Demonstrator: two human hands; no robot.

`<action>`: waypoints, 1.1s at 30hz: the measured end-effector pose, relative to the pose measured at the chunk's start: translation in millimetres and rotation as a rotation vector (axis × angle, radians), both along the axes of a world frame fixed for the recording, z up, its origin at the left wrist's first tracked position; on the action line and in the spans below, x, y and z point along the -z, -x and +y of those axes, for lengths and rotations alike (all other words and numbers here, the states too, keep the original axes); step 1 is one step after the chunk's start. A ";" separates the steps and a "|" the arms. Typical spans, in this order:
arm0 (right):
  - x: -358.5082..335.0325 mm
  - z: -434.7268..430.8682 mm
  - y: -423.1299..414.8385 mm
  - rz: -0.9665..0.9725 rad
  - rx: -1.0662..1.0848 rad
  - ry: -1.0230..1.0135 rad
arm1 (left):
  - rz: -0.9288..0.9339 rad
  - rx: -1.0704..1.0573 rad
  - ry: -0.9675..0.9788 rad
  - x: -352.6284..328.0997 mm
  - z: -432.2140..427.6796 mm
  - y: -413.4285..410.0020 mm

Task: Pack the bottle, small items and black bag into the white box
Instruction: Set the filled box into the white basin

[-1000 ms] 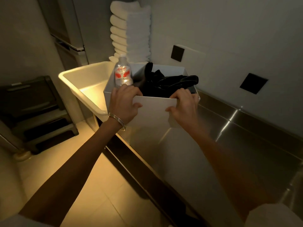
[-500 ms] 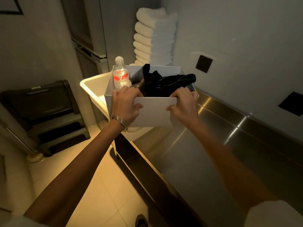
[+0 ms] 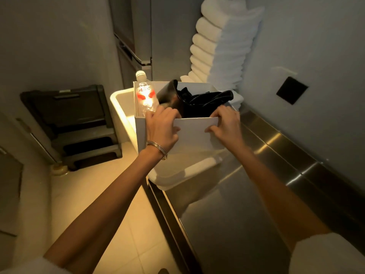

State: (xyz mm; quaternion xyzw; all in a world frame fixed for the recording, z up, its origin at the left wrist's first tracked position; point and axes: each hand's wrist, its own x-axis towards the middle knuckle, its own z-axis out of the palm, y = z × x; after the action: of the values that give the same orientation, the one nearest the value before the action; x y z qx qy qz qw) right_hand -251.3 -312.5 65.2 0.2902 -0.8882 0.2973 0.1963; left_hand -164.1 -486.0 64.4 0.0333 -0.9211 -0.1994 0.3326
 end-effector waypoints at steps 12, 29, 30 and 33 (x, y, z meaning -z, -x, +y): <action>21.1 -21.5 79.2 -0.045 -0.048 -0.094 | -0.084 -0.107 -0.010 29.2 -9.5 65.0; 114.5 -39.4 111.3 -0.123 -0.098 -0.280 | -0.471 -0.042 -0.100 102.5 -35.7 87.2; 115.6 -38.4 115.0 -0.118 -0.107 -0.283 | -0.465 -0.040 -0.114 103.3 -36.6 89.6; 117.3 -44.0 121.6 -0.110 -0.086 -0.235 | -0.455 -0.078 -0.119 104.6 -38.4 98.1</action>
State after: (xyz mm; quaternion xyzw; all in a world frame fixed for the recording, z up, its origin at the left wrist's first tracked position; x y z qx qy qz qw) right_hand -372.9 -356.5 -52.1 0.3324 -0.9130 0.2147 0.0991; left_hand -262.2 -524.4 -40.2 0.1322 -0.9571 -0.2276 0.1214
